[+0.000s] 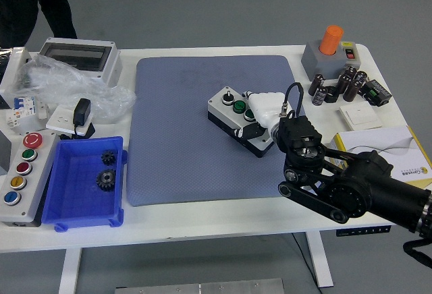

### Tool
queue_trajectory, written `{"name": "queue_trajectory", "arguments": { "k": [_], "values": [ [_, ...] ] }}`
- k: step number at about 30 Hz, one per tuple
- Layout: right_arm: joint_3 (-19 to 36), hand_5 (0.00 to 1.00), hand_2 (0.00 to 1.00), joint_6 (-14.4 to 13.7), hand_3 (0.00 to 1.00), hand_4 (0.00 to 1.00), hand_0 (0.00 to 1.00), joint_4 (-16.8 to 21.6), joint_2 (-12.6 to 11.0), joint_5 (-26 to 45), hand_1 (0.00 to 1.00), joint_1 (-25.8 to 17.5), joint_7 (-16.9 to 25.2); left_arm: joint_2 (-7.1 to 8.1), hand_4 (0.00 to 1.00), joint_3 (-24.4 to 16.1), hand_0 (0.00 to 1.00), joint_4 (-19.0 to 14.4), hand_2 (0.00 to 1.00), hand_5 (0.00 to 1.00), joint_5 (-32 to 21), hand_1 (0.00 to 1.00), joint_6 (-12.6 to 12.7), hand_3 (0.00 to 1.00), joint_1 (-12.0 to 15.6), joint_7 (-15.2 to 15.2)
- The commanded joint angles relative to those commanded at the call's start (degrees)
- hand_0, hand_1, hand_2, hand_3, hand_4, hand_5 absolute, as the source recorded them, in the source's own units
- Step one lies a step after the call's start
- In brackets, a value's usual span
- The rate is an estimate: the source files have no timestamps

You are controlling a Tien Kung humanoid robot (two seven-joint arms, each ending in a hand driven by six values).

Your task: Pick up the button,place it on the desk,press the button,press the button

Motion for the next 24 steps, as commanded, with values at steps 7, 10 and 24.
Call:
{"name": "queue_trajectory", "arguments": {
  "k": [7,10,24],
  "values": [
    [-6.9,0.040,0.407,-4.4,0.366,0.598,0.457,2.4,-2.3,1.3,0.510,2.3,4.8,0.03,0.705,0.1,0.620,0.0,0.623,0.348,0.0,0.656,0.0,0.681,-0.1,-0.1],
    [-8.3,0.040,0.407,-6.2,0.366,0.598,0.457,3.4,-3.1,1.1,0.510,3.1,8.2,0.02,0.705,0.2,0.620,0.0,0.623,0.348,-0.1,0.656,0.1,0.681,0.0,-0.1],
    [-12.3,0.007,0.396,-8.9,0.357,0.571,0.511,4.7,-4.6,1.3,0.531,6.3,21.1,0.01,0.706,0.3,0.619,0.0,0.624,0.357,-0.1,0.656,0.4,0.685,-0.1,-0.3]
  ]
}}
